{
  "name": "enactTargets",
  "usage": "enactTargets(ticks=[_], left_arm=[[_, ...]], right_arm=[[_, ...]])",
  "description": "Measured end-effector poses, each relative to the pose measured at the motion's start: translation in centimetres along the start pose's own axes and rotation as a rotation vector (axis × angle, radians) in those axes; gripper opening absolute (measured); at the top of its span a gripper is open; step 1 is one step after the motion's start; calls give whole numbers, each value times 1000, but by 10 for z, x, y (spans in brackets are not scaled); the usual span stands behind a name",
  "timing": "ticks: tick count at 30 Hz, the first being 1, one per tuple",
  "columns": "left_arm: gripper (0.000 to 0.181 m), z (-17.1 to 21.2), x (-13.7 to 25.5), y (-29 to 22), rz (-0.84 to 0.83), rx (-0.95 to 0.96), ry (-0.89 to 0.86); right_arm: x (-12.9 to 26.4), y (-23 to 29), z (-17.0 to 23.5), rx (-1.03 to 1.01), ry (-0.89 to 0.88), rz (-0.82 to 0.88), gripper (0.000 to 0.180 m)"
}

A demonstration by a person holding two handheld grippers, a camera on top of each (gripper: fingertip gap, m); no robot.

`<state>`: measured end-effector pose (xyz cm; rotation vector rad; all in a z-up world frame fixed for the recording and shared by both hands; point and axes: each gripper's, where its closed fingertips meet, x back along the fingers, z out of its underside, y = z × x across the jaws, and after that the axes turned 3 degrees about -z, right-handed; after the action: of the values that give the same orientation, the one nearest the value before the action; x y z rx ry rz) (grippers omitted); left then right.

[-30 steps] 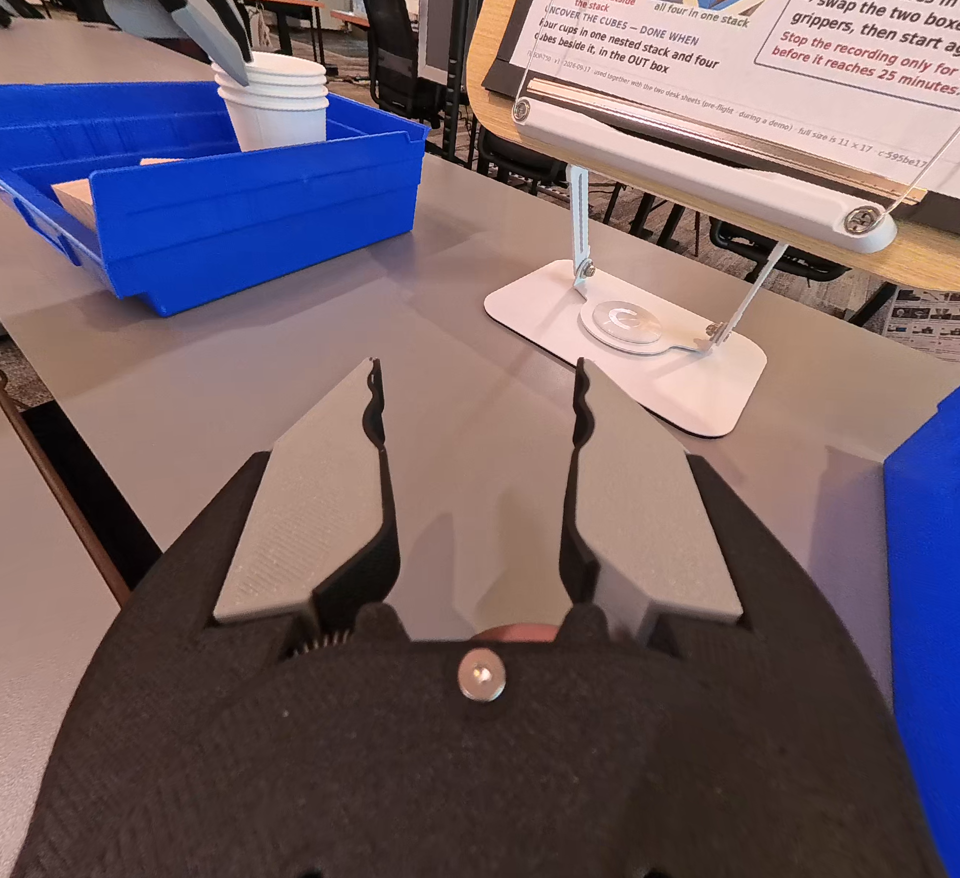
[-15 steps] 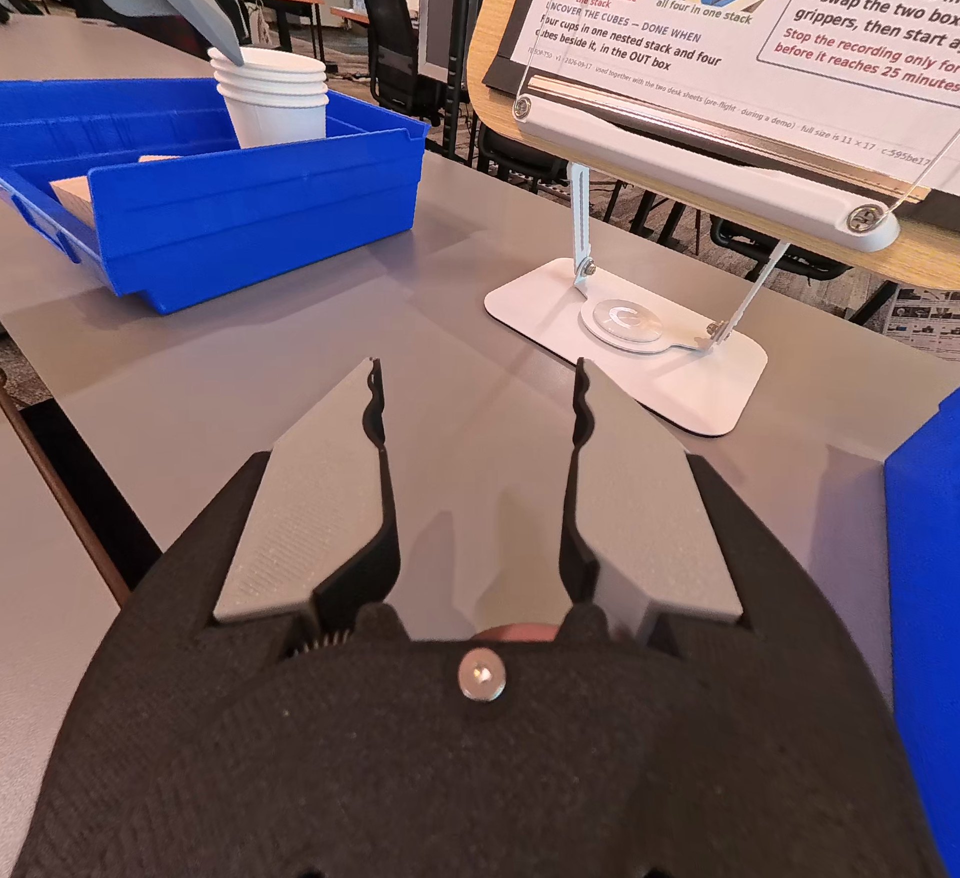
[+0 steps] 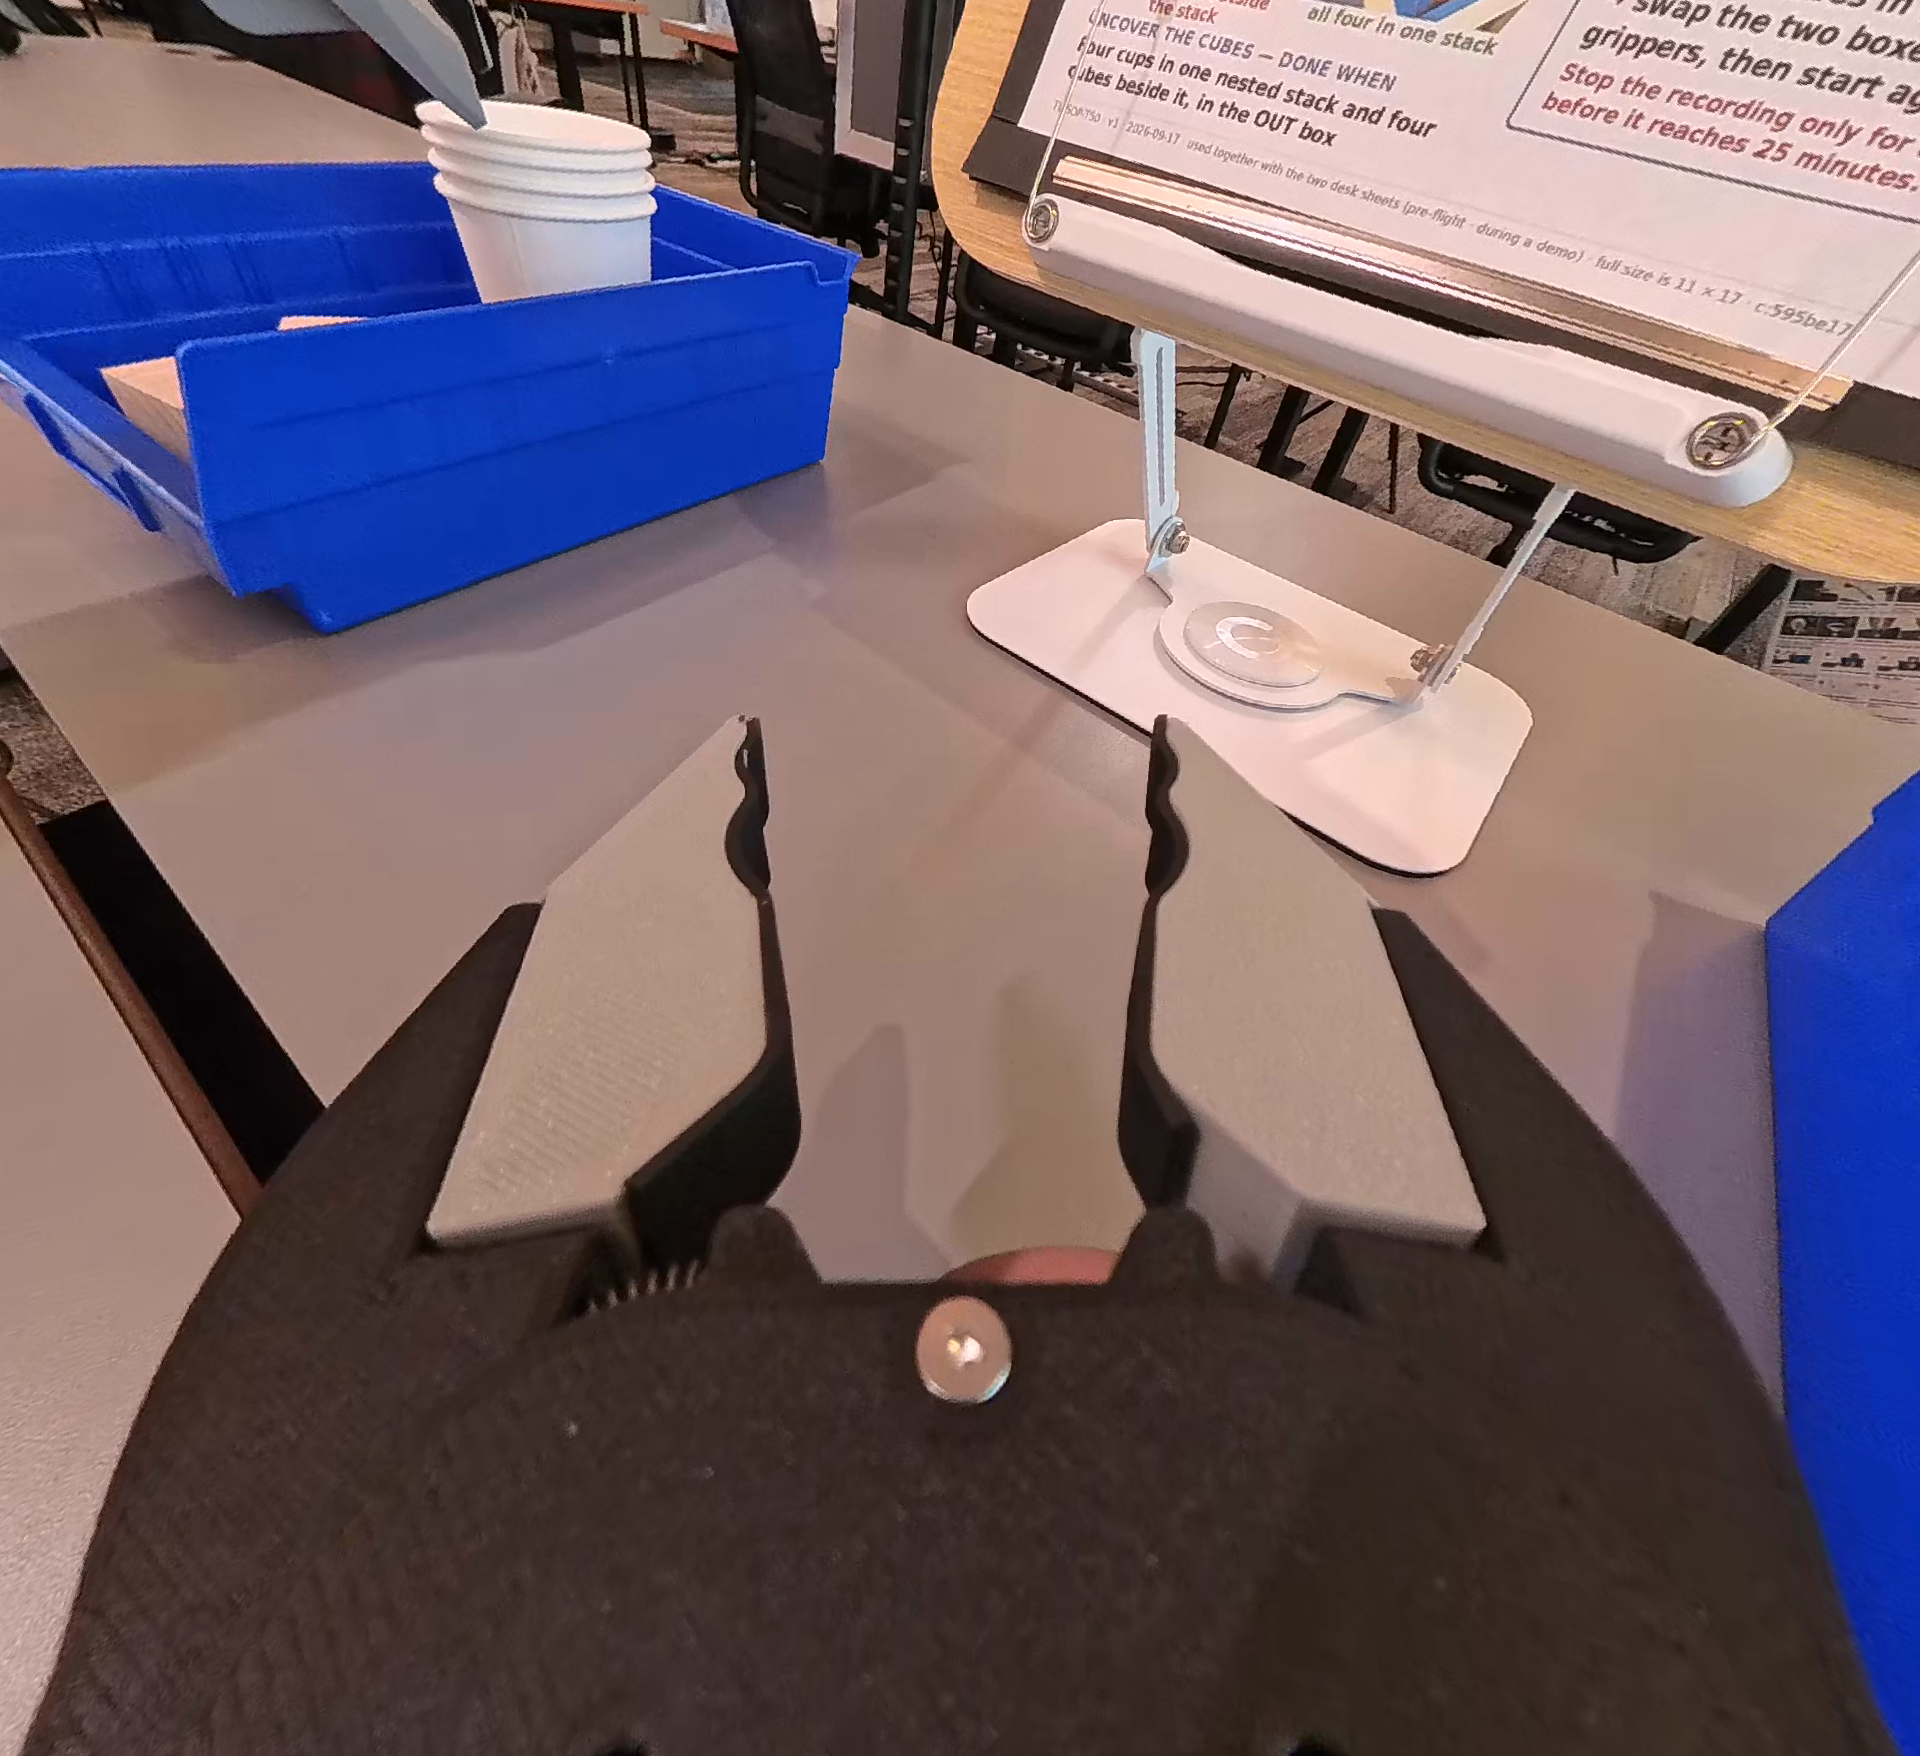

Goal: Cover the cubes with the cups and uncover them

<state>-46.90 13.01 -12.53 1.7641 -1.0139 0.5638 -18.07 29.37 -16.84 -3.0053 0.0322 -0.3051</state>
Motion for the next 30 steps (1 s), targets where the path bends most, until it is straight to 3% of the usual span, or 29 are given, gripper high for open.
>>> enactTargets(ticks=[30], left_arm=[[20, 16, -11, 6, -36, -13, 42]], right_arm=[[-1, 0, 0, 5, -2, 0, 71]])
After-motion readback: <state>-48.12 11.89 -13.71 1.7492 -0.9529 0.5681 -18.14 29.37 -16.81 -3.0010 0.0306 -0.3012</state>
